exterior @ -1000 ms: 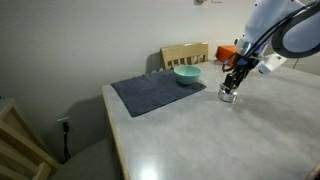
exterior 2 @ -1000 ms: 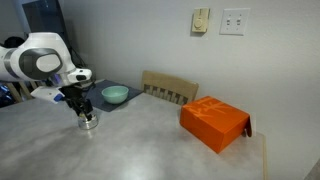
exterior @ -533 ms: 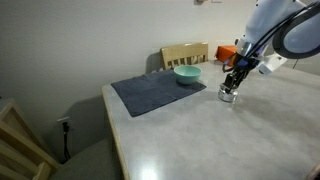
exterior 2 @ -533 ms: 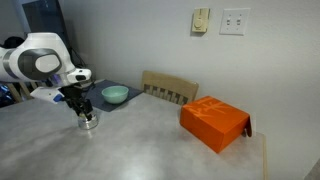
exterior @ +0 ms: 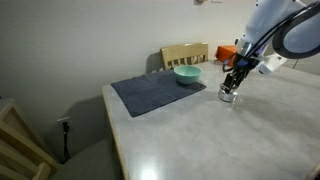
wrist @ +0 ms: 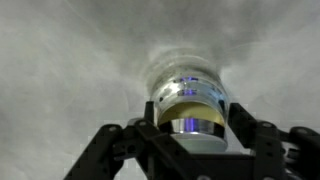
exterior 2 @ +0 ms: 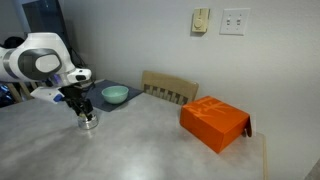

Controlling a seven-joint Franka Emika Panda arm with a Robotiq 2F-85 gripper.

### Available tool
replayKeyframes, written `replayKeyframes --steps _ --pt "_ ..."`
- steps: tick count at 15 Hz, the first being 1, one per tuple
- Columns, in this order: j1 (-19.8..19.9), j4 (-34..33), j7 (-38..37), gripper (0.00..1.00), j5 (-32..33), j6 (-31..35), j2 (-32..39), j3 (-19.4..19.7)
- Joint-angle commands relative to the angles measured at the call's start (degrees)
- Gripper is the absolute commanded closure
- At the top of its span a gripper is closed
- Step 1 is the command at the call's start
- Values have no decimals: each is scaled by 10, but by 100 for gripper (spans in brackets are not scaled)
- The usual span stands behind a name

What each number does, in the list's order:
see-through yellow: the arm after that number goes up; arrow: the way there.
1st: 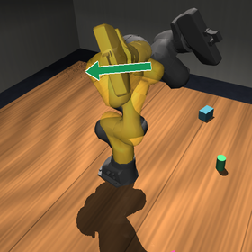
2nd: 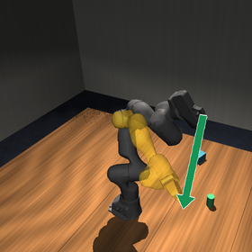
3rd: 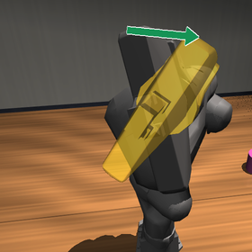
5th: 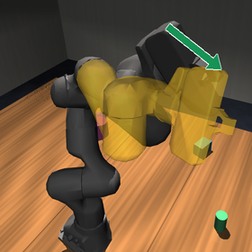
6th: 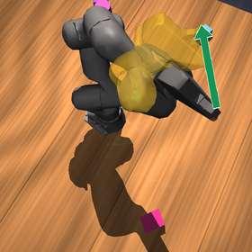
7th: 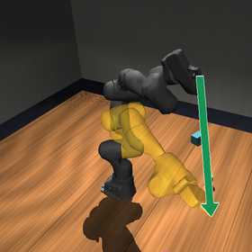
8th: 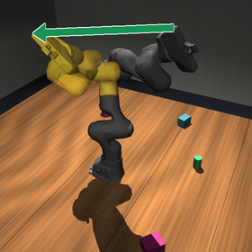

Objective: Close the silver container

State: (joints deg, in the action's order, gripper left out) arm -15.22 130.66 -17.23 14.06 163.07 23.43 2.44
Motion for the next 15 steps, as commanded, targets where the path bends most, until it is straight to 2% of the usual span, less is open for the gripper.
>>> replayKeyframes --steps 1,5,11,15 --pt "-4 0 8 0 -8 0 0 4" --pt "-5 0 9 0 -8 -3 -1 3" --pt "8 -31 57 0 -9 -17 1 -11" --pt "6 -57 46 0 -14 -27 3 -5"
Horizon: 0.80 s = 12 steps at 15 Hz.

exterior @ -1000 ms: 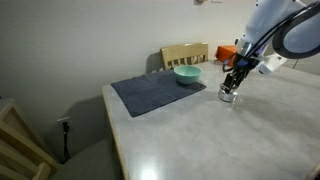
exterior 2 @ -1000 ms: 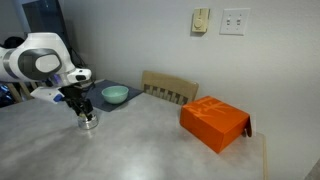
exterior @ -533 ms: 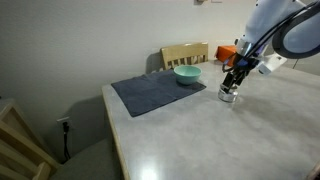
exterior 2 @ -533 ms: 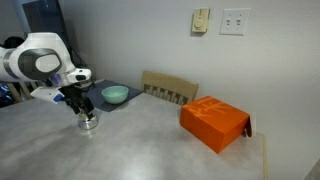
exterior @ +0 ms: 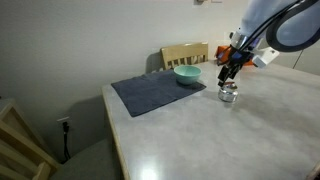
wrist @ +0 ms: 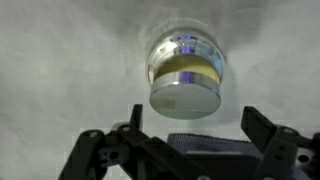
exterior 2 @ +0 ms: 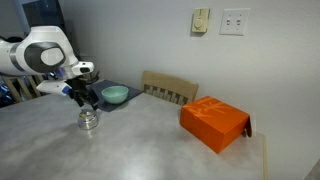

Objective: Close the silver container

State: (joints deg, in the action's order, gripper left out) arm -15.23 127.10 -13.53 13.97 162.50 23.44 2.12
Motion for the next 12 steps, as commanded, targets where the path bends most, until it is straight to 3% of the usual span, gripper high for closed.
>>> replayKeyframes --steps 1,4,12 --pt "5 -28 -2 0 -20 -29 4 0" --pt "2 -52 -38 0 -41 -72 5 6" --pt "46 -137 -21 0 -159 -242 18 -45"
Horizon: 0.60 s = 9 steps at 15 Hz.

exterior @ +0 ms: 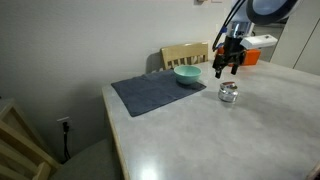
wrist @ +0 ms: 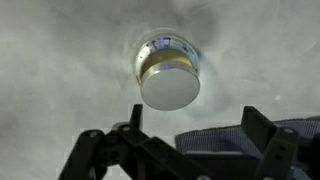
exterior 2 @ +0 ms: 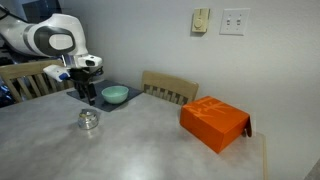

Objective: Close the silver container

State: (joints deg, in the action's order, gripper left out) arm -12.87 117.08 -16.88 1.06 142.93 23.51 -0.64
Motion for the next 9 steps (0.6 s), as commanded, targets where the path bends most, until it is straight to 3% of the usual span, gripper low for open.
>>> replayKeyframes --steps 1,9 --pt "25 -44 10 0 -34 -58 19 -17" --pt "48 -83 10 0 -56 -101 56 -13"
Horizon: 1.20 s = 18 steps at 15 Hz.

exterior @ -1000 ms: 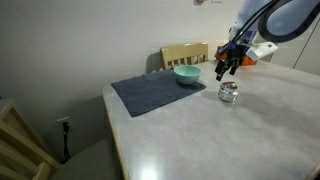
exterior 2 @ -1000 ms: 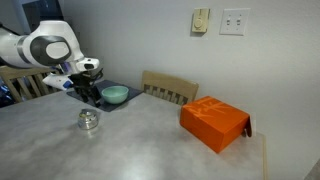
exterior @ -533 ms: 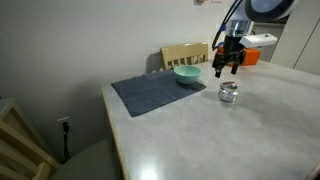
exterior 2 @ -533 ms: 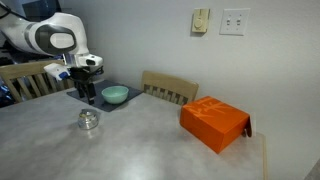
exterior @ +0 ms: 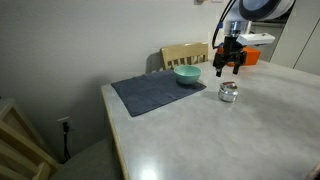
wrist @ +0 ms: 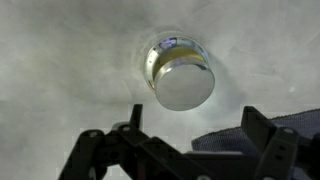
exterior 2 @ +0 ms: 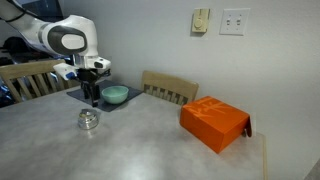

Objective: Close the silver container

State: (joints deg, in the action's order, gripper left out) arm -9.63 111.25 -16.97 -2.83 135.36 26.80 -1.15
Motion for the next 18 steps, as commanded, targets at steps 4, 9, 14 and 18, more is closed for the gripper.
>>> replayKeyframes --steps 4,9,14,18 --pt "21 -41 13 0 -23 -42 48 -9" --pt "17 -65 12 0 -20 -63 80 -9" --pt "11 -85 10 0 -14 -84 98 -9" --pt "6 -96 5 0 -9 -93 102 -7"
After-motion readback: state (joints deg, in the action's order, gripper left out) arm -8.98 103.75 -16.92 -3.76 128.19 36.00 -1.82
